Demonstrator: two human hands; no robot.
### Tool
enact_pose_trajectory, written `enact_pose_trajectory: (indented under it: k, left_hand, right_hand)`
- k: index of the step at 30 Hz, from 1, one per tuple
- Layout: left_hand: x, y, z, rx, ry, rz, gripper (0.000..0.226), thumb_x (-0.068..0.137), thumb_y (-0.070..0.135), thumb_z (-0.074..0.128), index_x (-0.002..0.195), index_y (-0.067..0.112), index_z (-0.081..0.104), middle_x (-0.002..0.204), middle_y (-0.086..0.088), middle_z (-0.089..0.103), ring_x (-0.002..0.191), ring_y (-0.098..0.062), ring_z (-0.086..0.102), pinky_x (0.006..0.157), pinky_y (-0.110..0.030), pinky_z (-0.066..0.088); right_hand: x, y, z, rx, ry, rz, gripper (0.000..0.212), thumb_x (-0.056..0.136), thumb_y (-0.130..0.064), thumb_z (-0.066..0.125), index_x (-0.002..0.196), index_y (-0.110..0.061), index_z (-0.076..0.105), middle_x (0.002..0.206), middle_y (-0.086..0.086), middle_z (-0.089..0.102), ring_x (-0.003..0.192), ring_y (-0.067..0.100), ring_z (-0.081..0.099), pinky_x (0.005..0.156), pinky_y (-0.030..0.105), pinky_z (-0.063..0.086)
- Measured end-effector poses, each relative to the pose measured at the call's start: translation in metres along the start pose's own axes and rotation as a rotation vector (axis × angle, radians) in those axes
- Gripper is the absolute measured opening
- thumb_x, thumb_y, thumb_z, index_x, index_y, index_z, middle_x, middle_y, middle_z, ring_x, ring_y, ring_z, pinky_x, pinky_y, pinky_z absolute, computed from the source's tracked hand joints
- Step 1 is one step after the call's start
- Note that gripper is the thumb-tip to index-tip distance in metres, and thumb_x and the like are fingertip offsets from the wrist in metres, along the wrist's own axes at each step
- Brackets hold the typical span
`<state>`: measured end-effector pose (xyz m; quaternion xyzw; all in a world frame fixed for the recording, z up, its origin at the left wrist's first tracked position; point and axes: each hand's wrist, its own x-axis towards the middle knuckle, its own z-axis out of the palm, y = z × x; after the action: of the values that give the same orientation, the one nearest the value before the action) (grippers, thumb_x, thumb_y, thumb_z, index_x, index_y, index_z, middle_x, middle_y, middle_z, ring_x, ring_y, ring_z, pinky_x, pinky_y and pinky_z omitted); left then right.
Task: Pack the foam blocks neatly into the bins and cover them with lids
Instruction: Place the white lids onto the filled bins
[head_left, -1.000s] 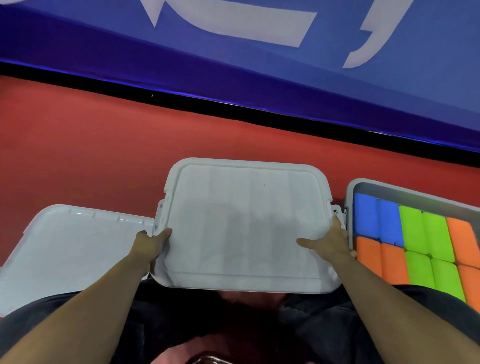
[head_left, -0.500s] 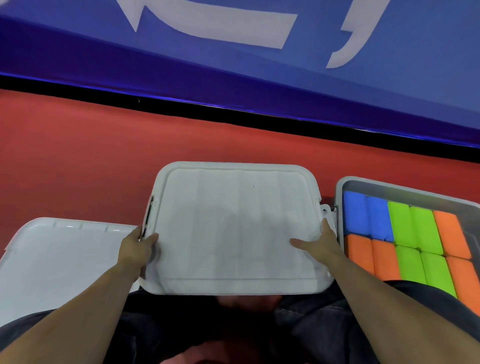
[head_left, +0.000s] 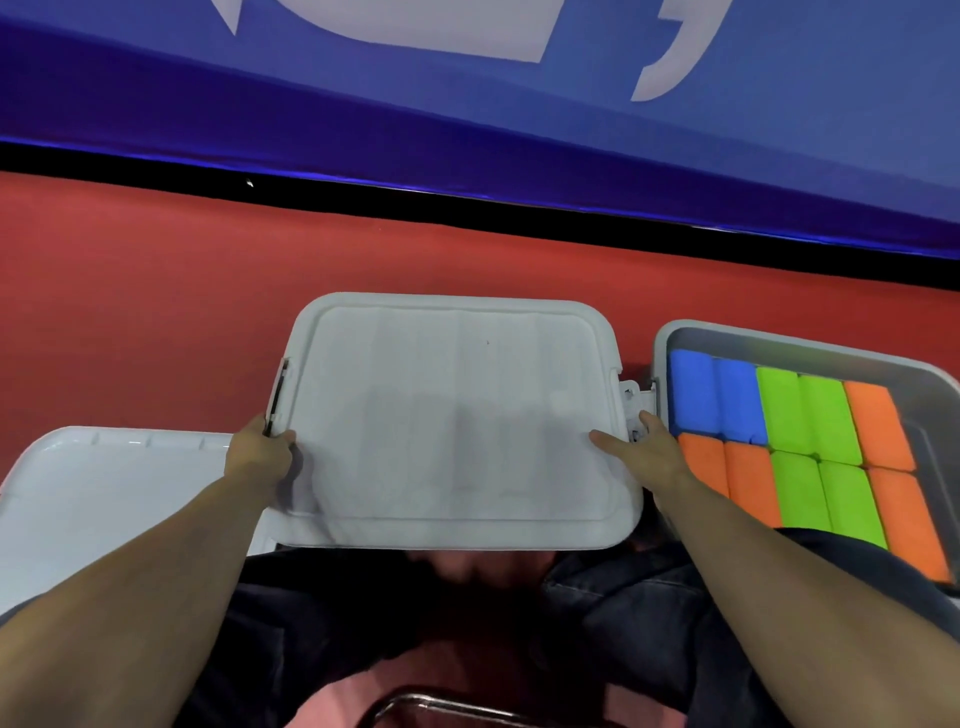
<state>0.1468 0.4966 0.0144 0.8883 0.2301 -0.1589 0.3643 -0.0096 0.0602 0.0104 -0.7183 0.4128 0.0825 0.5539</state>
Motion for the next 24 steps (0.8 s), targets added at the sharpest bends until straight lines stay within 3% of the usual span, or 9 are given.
enact_pose_trajectory:
  k: [3,11,18,22,24]
  left_hand:
    - [-0.0025,-0.0014,-0.0023,0.029,-0.013,0.018,0.022,0.1,0.011,0.057,0.118,-0.001,0.061,0.114,-0.022,0.065,0.098,-0.036,0.055,0.085,-0.038,0.04]
    - [-0.004,0.0025,-0.0009,0.043,0.001,0.029,0.035,0.1,0.009,0.058,0.134,0.001,0.058,0.128,-0.021,0.064,0.12,-0.043,0.055,0.101,-0.043,0.042]
    - [-0.002,0.0001,-0.0009,0.057,-0.006,0.03,0.03,0.1,0.01,0.057,0.128,0.002,0.061,0.123,-0.022,0.066,0.115,-0.043,0.057,0.097,-0.045,0.043]
    - [-0.0034,0.0016,0.0009,0.063,0.007,0.026,0.033,0.1,0.009,0.056,0.132,0.0,0.057,0.128,-0.024,0.063,0.12,-0.044,0.054,0.1,-0.045,0.042]
    - [-0.0045,0.002,0.0015,0.074,0.009,0.025,0.037,0.101,0.011,0.055,0.137,0.0,0.054,0.134,-0.024,0.059,0.125,-0.045,0.051,0.104,-0.046,0.041]
  right_hand:
    - [-0.0008,-0.0033,0.0034,0.041,0.02,0.009,0.108,0.079,-0.039,0.086,0.161,-0.016,0.021,0.163,0.006,0.028,0.143,0.024,0.039,0.114,0.036,0.037]
    - [0.0015,-0.002,0.0056,0.02,0.057,0.001,0.108,0.077,-0.033,0.088,0.16,-0.014,0.021,0.16,0.009,0.034,0.139,0.026,0.044,0.11,0.034,0.041]
    - [-0.0013,-0.0019,0.0029,0.021,0.121,-0.022,0.104,0.079,-0.032,0.087,0.159,-0.012,0.024,0.161,0.011,0.034,0.144,0.026,0.039,0.117,0.04,0.036]
    - [-0.0022,-0.0025,0.0058,-0.048,0.209,-0.1,0.092,0.079,-0.031,0.086,0.153,-0.01,0.036,0.141,0.009,0.052,0.123,0.023,0.053,0.104,0.036,0.045]
    - [-0.0016,-0.0033,0.0091,-0.151,0.209,-0.121,0.088,0.079,-0.035,0.086,0.15,-0.007,0.043,0.136,0.012,0.051,0.123,0.026,0.052,0.104,0.039,0.046]
